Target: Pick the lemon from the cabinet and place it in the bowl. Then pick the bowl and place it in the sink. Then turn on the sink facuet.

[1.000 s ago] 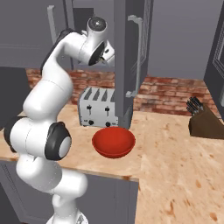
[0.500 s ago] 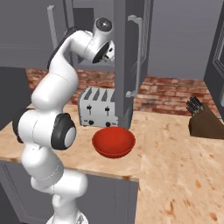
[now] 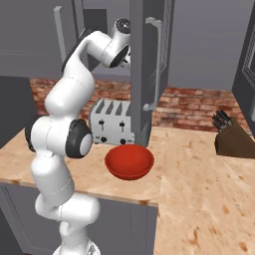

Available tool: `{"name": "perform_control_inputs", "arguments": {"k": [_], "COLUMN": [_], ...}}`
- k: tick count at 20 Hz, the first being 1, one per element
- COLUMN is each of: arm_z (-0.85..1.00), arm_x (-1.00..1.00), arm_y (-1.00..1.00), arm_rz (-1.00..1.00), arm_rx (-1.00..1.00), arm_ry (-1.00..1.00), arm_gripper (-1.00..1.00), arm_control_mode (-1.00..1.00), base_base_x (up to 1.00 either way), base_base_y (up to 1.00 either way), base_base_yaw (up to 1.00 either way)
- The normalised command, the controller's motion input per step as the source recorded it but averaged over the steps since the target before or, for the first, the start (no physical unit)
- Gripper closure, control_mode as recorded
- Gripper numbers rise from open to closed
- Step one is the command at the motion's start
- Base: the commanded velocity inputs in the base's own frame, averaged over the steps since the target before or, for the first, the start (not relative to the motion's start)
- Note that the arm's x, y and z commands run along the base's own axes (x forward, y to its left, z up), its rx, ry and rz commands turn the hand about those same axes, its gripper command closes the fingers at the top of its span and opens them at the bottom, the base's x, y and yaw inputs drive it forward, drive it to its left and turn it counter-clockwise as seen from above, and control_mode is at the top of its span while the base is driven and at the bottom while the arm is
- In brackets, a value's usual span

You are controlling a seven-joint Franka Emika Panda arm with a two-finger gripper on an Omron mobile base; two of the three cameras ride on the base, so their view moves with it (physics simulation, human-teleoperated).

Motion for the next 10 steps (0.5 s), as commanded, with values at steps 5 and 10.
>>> {"name": "perform_control_inputs", "arguments": {"k": [5, 10], "arm_z": [-0.07, -0.14], "arm_x": [-0.01, 0.00], "arm_y": [0.00, 0.06], "arm_rz": [0.00, 0.00], "arm_rx": [0.00, 0.00], "arm_ry": [0.00, 0.00], "arm_gripper": [-1.00, -1.00], "arm_control_mode": [-1.00, -1.00], "base_base_x": [0.00, 0.00], "base_base_y": [0.00, 0.00], "base_base_yaw": [0.00, 0.00]}}
